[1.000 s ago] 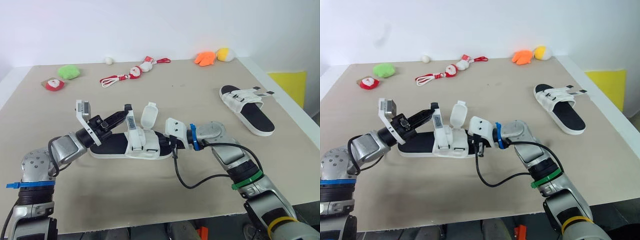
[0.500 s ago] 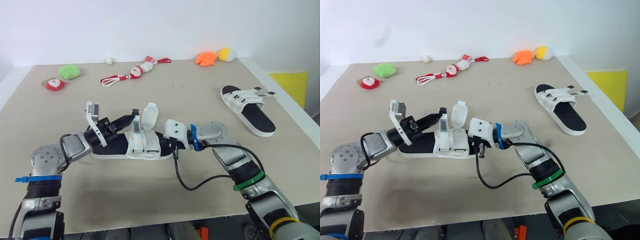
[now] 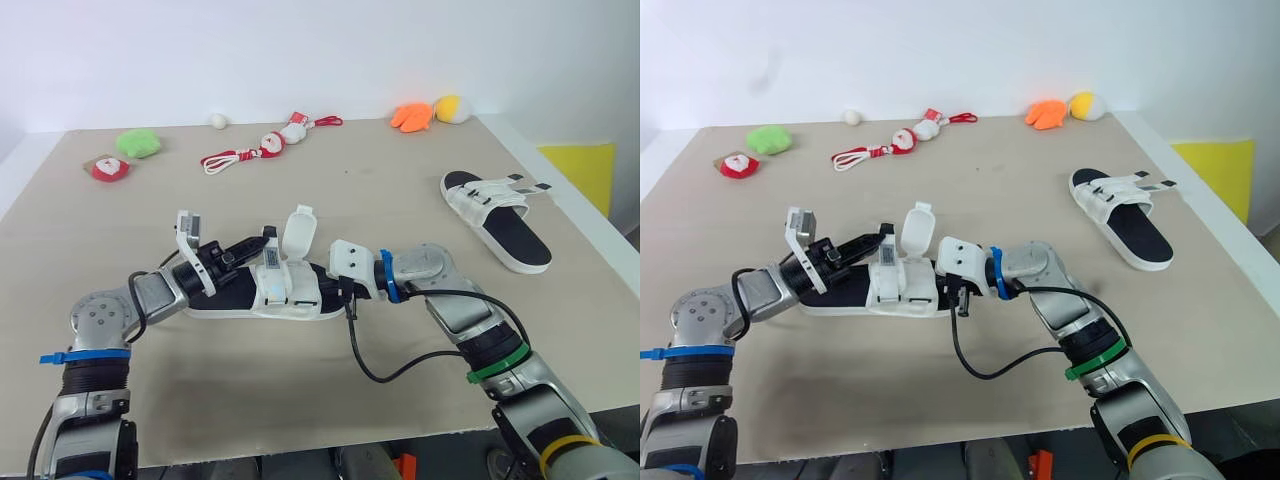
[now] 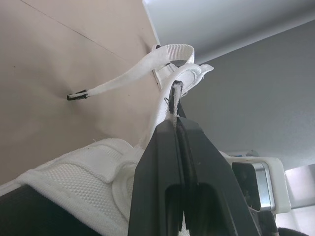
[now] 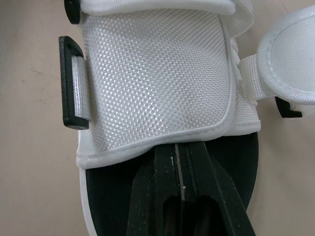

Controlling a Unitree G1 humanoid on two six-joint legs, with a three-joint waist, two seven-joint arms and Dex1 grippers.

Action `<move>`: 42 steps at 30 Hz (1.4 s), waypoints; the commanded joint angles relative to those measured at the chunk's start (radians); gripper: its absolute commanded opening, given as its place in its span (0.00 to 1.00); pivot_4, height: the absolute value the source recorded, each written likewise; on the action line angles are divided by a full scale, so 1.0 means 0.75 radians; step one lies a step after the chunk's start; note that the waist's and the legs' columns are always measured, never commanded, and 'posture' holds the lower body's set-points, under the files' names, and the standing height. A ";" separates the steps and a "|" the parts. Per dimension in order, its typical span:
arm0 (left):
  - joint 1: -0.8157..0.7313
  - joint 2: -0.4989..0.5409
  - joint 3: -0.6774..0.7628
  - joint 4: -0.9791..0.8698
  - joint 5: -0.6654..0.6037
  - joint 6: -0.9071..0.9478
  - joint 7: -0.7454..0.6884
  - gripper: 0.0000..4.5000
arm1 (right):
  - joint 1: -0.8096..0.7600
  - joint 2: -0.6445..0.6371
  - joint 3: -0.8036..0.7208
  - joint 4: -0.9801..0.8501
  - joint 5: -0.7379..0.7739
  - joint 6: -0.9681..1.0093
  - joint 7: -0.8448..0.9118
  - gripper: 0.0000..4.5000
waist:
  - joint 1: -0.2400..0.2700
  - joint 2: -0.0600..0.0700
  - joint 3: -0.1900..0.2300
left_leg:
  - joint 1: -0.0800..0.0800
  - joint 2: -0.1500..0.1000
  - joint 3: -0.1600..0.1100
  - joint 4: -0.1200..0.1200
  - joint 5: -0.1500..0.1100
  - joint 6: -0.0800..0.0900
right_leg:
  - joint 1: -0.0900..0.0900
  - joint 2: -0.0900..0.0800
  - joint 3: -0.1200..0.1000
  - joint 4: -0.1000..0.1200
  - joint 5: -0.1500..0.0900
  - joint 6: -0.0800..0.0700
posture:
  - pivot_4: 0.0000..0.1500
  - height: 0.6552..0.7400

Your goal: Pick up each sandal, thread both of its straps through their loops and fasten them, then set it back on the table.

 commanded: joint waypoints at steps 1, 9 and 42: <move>-0.001 -0.010 0.052 -0.012 0.017 0.008 -0.002 0.01 | 0.035 -0.030 0.046 0.048 -0.057 0.033 0.011 0.00 | 0.000 0.000 0.000 | 0.000 0.000 0.000 0.000 0.000 0.000 | 0.000 0.000 0.000 0.000 0.000 0.000 | 1.00 1.00; 0.034 -0.028 0.039 0.008 0.087 0.040 0.023 0.01 | 0.038 -0.031 0.044 0.042 -0.055 0.037 0.009 0.00 | 0.000 0.000 0.000 | 0.000 0.000 0.000 0.000 0.000 0.000 | 0.000 0.000 0.000 0.000 0.000 0.000 | 1.00 1.00; 0.016 0.107 0.131 0.044 0.365 0.053 -0.125 0.97 | 0.020 -0.011 0.036 0.059 -0.035 0.027 0.015 0.00 | -0.002 -0.001 -0.004 | 0.004 0.000 0.000 -0.002 -0.001 -0.002 | 0.002 0.000 0.000 0.000 -0.002 -0.002 | 1.00 1.00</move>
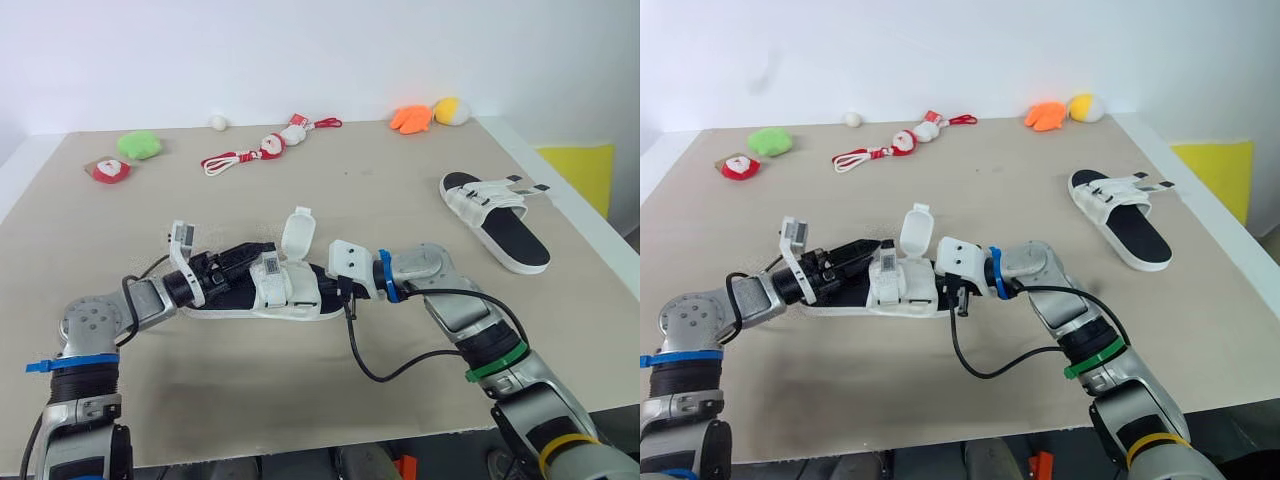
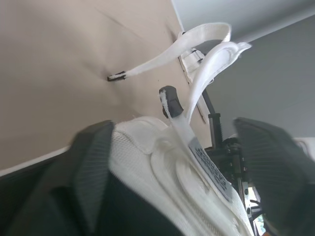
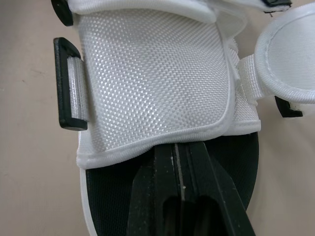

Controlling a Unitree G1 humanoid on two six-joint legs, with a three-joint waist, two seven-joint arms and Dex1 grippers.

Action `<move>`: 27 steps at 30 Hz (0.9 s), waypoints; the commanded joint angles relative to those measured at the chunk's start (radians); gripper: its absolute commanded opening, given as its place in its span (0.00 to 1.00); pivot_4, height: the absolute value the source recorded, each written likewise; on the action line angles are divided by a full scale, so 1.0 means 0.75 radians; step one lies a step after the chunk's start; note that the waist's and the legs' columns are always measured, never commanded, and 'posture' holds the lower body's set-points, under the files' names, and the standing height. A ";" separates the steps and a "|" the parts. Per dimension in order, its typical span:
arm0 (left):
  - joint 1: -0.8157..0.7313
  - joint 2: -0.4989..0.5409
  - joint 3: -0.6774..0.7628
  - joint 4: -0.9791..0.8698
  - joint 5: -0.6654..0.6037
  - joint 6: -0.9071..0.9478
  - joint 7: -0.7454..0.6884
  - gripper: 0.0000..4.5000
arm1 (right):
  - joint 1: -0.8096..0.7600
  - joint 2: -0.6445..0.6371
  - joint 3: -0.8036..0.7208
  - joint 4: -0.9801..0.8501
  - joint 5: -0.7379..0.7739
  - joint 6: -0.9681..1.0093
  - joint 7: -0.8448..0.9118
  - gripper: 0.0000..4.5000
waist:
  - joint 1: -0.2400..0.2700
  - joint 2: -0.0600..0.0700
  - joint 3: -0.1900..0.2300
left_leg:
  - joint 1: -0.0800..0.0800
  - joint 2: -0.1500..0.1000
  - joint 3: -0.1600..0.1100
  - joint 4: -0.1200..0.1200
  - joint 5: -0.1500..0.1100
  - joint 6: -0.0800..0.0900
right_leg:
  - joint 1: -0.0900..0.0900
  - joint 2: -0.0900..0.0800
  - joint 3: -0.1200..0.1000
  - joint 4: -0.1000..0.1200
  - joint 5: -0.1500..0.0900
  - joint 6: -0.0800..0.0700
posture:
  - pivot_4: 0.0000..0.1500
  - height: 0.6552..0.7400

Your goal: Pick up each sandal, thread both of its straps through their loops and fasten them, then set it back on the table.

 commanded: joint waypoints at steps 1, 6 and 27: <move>-0.035 0.076 0.060 0.085 0.125 -0.076 -0.036 0.97 | 0.032 -0.015 0.033 0.045 -0.035 0.025 0.015 0.00 | 0.000 0.000 0.000 | 0.000 0.000 0.000 0.000 0.000 0.000 | 0.000 0.000 0.000 0.000 0.000 0.000 | 1.00 1.00; -0.116 0.149 0.006 0.037 0.272 -0.214 -0.266 0.97 | 0.029 -0.011 0.033 0.048 -0.035 0.022 0.018 0.00 | -0.001 -0.002 0.001 | -0.002 0.000 0.000 -0.003 0.000 -0.003 | -0.002 0.000 -0.001 0.000 -0.001 -0.001 | 1.00 1.00; -0.089 0.233 -0.472 -0.141 0.843 -0.533 -0.884 0.97 | 0.024 -0.011 0.027 0.046 -0.043 0.020 0.020 0.00 | -0.002 -0.004 0.002 | -0.005 0.001 0.000 -0.008 0.000 -0.009 | -0.007 0.000 -0.001 -0.001 -0.003 -0.002 | 1.00 1.00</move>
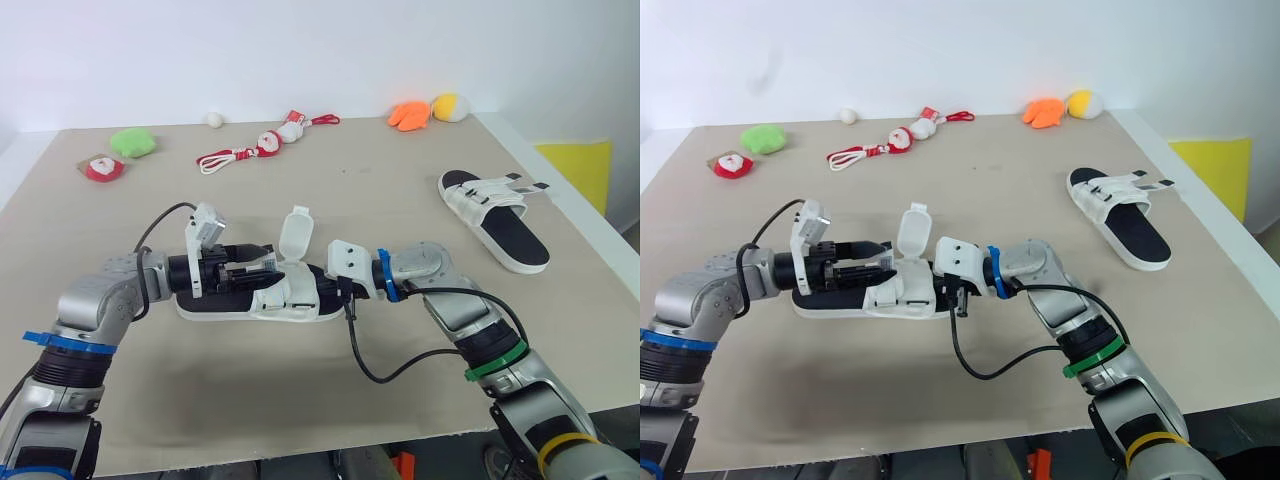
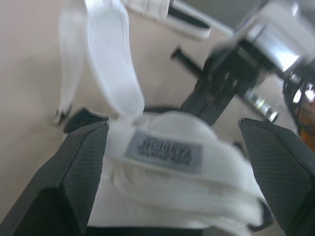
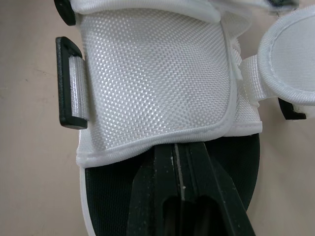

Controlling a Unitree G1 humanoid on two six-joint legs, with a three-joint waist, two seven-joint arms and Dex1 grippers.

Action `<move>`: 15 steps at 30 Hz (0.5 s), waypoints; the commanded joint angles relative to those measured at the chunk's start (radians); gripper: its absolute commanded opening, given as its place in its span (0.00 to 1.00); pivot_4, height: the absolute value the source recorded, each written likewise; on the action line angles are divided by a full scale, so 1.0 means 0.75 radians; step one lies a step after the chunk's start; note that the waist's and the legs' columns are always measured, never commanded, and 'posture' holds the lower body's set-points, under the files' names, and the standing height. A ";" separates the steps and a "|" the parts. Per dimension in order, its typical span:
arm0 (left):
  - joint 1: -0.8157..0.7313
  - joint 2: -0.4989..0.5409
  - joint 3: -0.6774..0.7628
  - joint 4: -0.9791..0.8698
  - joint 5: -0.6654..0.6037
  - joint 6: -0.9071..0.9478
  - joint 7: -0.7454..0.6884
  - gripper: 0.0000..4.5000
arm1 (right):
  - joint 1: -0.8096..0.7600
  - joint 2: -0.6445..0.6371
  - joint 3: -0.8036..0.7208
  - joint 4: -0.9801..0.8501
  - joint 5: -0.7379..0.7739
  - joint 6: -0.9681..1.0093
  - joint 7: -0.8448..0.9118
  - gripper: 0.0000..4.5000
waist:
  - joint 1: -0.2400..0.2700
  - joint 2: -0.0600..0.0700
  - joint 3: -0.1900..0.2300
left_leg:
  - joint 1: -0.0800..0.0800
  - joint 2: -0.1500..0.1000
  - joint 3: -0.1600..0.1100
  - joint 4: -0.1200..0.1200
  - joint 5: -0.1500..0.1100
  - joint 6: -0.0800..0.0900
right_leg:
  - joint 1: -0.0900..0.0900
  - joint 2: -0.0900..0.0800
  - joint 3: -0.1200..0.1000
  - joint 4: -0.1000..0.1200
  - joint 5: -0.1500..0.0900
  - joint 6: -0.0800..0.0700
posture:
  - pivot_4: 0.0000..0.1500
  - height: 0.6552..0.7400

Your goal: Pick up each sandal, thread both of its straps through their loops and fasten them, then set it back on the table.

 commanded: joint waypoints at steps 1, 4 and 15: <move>0.007 0.006 -0.012 0.026 0.037 0.034 -0.020 0.97 | 0.032 -0.018 0.031 0.044 -0.046 0.034 -0.006 0.00 | 0.000 0.000 0.000 | 0.000 0.000 0.000 0.000 0.000 0.000 | 0.000 0.000 0.000 0.000 0.000 0.000 | 1.00 1.00; 0.036 0.025 -0.025 -0.007 0.027 0.082 -0.066 0.97 | 0.029 -0.017 0.030 0.049 -0.047 0.033 -0.007 0.00 | 0.000 0.000 0.000 | 0.000 0.000 0.000 0.000 0.000 0.000 | 0.000 0.000 0.000 0.000 0.000 0.000 | 1.00 1.00; 0.010 -0.015 0.196 0.004 -0.095 0.184 0.013 0.97 | 0.020 0.000 0.023 0.058 -0.037 0.031 -0.009 0.00 | -0.001 0.000 0.000 | 0.000 0.000 0.000 0.000 0.000 0.000 | 0.000 0.000 0.000 0.000 0.000 0.002 | 1.00 1.00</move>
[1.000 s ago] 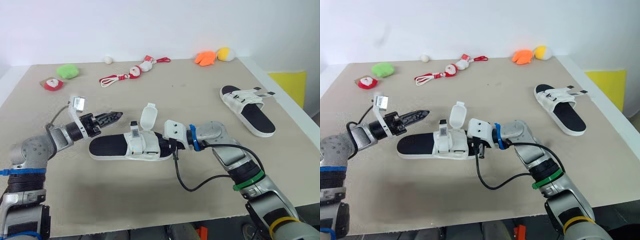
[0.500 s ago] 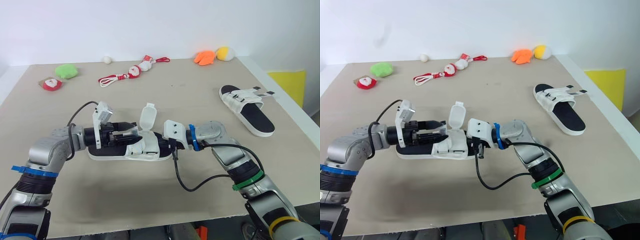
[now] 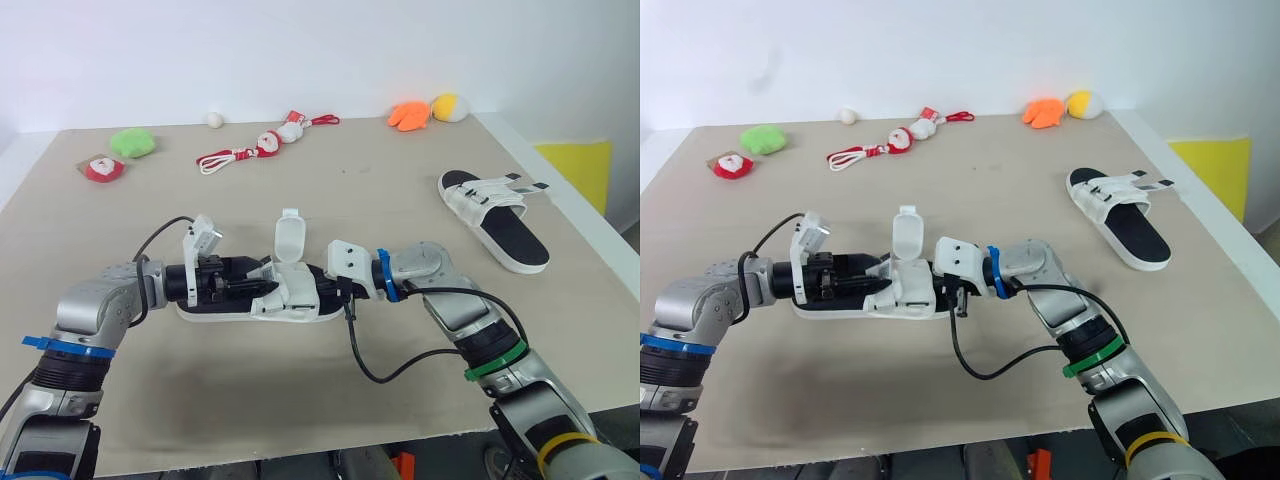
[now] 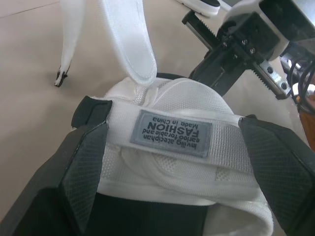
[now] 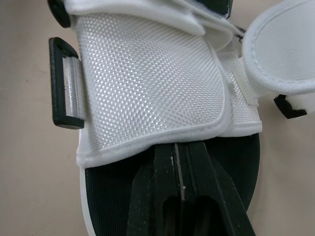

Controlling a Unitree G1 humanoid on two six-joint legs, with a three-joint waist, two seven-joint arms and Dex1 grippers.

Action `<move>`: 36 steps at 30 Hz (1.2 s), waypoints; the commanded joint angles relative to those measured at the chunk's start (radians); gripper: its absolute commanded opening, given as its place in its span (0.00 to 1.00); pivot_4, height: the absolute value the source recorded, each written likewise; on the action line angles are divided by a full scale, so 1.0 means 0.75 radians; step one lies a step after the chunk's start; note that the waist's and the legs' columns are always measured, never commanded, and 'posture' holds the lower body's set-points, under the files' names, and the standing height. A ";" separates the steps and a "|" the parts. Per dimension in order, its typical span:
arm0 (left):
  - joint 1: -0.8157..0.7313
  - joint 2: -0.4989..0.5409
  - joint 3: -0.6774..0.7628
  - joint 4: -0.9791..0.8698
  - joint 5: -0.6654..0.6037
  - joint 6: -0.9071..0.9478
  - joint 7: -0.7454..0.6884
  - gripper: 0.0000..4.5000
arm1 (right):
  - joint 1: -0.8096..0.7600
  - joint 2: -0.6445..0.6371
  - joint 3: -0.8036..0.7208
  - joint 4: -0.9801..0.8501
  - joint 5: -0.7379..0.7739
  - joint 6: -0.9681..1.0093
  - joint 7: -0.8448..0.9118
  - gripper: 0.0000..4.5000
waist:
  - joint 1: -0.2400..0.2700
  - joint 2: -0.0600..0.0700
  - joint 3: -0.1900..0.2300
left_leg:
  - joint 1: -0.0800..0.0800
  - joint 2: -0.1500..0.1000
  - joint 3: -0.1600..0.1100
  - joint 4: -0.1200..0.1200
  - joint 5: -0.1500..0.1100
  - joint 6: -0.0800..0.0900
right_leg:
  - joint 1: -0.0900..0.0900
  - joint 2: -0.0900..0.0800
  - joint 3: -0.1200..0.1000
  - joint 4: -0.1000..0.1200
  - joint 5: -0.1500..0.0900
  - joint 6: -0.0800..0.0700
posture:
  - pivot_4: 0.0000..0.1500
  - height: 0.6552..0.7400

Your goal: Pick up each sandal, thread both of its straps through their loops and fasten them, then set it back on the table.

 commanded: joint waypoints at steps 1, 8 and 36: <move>-0.038 -0.022 0.163 0.007 -0.121 0.097 0.068 0.97 | 0.022 -0.005 0.026 0.053 -0.037 0.030 -0.008 0.00 | -0.001 0.000 0.000 | 0.000 0.000 0.000 0.000 0.000 0.000 | 0.000 0.000 0.000 0.000 0.001 0.002 | 1.00 1.00; -0.171 -0.131 0.316 0.029 -0.339 0.372 0.269 0.97 | 0.021 0.017 0.033 0.062 -0.041 0.027 -0.015 0.00 | -0.003 -0.001 0.000 | 0.000 0.000 -0.001 0.001 0.000 0.000 | 0.000 0.000 -0.001 0.000 0.003 0.006 | 1.00 1.00; -0.651 -0.432 0.472 0.839 -0.262 0.589 0.428 0.97 | 0.052 0.018 0.015 0.017 -0.038 0.059 -0.046 0.00 | -0.009 0.000 0.000 | 0.001 0.001 -0.010 0.000 0.001 0.001 | 0.003 0.005 -0.007 0.001 0.004 0.008 | 1.00 1.00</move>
